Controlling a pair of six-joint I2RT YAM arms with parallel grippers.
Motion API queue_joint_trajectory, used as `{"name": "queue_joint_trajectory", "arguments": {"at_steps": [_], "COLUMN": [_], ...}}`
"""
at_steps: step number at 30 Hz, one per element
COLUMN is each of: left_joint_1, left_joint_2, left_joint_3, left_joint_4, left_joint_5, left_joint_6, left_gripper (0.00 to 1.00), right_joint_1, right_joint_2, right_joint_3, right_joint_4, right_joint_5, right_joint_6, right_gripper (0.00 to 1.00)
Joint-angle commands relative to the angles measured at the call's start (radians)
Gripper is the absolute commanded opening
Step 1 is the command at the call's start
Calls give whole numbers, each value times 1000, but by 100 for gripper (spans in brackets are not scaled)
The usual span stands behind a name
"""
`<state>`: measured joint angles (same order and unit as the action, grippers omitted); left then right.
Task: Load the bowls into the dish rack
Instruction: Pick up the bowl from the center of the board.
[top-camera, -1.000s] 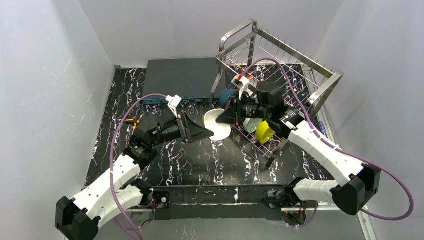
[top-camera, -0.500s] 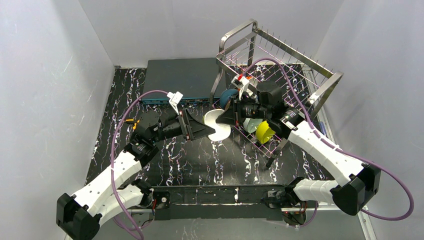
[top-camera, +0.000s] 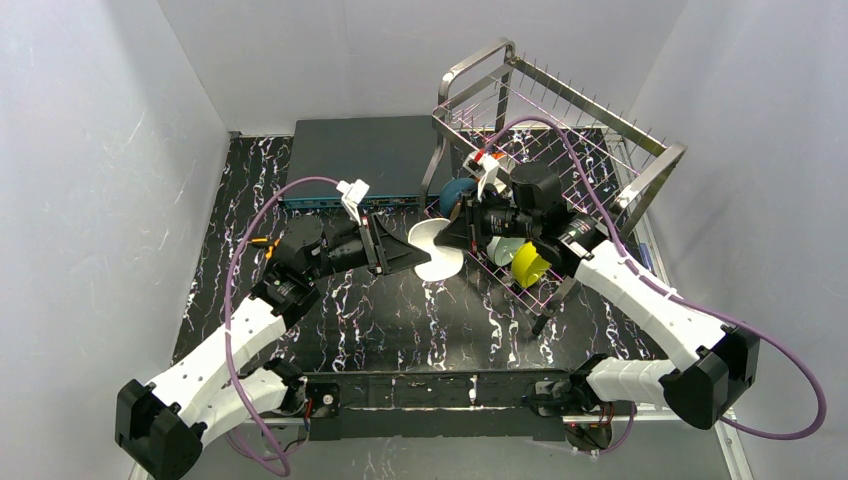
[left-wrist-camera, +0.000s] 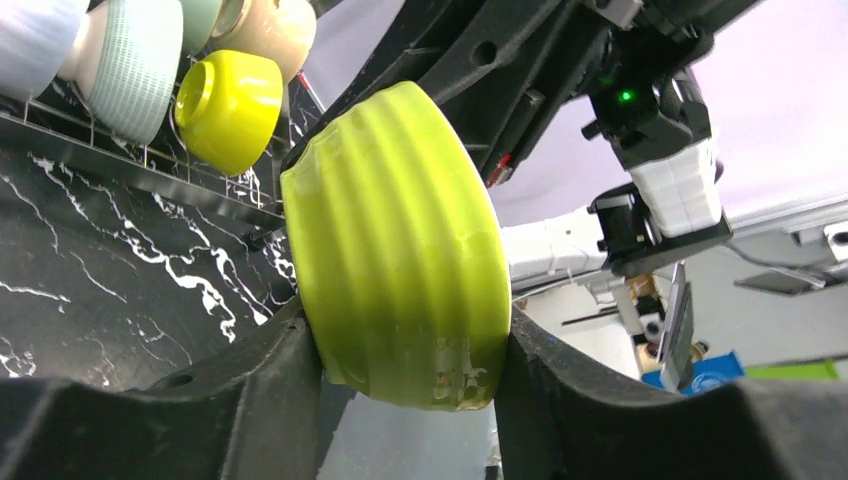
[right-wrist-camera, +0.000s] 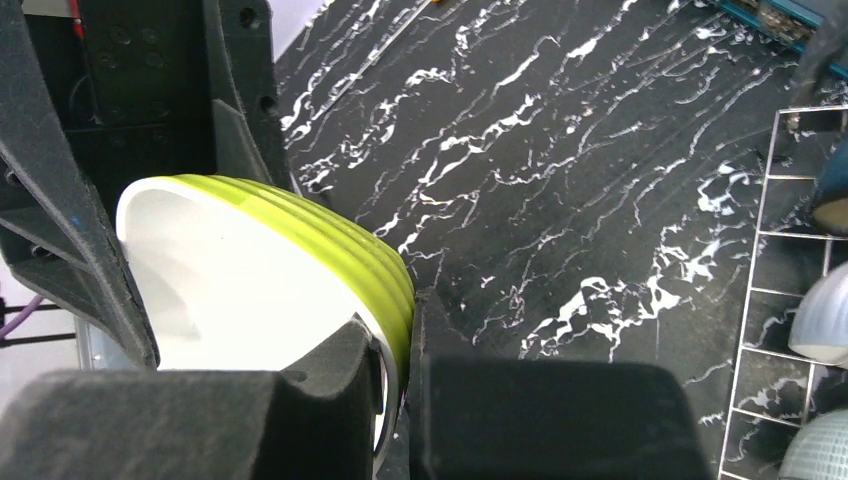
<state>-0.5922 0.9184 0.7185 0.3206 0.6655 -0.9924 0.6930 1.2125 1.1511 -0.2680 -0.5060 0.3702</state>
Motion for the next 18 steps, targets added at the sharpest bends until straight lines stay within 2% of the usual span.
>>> {"name": "queue_joint_trajectory", "arguments": {"at_steps": [1, 5, 6, 9, 12, 18], "left_joint_1": [2, 3, 2, 2, 2, 3], "left_joint_2": [-27, -38, -42, -43, -35, -42], "left_joint_3": [7, -14, -21, -38, -43, -52], "left_joint_4": [29, 29, 29, 29, 30, 47], "left_joint_5": [41, 27, 26, 24, 27, 19], "left_joint_6": [1, -12, -15, -28, -32, -18], "left_gripper": [29, 0, 0, 0, 0, 0], "right_joint_1": [-6, -4, -4, -5, -6, -6], "right_joint_2": [0, -1, -2, 3, 11, 4], "right_joint_3": [57, 63, 60, 60, 78, 81], "right_joint_4": [26, 21, 17, 3, -19, -17], "right_joint_5": [-15, 6, 15, 22, 21, 25], "right_joint_6": [-10, -11, -11, -17, -22, -28], "right_gripper": [1, 2, 7, 14, 34, 61]}}
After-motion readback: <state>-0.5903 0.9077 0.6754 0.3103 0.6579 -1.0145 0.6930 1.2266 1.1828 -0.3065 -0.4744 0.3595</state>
